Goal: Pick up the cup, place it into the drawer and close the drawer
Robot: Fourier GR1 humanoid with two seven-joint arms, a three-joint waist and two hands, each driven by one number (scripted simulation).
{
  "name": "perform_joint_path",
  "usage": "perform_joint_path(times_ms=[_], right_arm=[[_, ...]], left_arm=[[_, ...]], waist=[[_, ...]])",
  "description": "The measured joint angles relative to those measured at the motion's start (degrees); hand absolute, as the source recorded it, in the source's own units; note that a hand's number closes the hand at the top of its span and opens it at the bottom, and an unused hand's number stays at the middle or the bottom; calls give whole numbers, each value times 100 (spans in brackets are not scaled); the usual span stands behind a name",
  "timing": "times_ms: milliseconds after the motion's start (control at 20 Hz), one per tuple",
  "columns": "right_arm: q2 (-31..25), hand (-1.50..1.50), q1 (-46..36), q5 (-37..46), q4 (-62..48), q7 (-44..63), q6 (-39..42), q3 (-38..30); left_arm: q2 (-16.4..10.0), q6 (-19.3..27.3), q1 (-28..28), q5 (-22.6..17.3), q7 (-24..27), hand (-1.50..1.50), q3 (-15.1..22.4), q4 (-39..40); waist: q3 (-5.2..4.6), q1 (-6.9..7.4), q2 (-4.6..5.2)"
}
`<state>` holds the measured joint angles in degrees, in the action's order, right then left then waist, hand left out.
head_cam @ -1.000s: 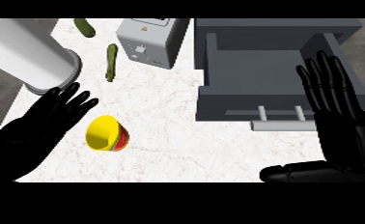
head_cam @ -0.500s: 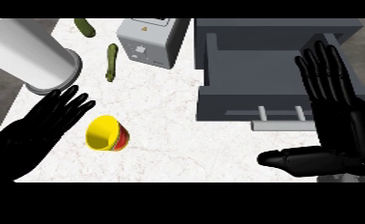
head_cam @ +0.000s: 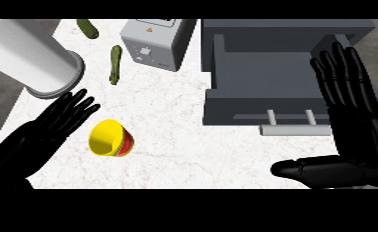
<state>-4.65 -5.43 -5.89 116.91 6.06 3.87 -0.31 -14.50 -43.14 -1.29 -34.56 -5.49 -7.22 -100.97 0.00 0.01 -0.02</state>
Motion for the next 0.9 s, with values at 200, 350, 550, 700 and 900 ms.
perform_joint_path(times_ms=[200, 350, 550, 700, 900], right_arm=[[-12, -150, 11, -64, 51, 34, 39, -51], [36, -150, 109, -17, 178, 98, 19, 26], [-54, -150, 0, -175, 68, 108, 137, -146], [-64, -150, -40, -193, 2, 95, 183, -166], [-30, -150, -85, -149, 12, 169, 145, -130]], left_arm=[[156, -211, 63, 701, 484, -150, -145, 540], [145, -336, 163, 1054, 795, -150, -311, 976], [176, -453, 293, 1661, 1339, -150, -412, 1519], [233, -449, 466, 2107, 1749, -150, -400, 2019], [177, -367, 527, 2599, 2206, -150, -374, 2544]], waist=[[-2, -5, 1], [-2, -9, 2], [-2, -9, 3], [-2, -13, 4], [-3, -11, 4]])
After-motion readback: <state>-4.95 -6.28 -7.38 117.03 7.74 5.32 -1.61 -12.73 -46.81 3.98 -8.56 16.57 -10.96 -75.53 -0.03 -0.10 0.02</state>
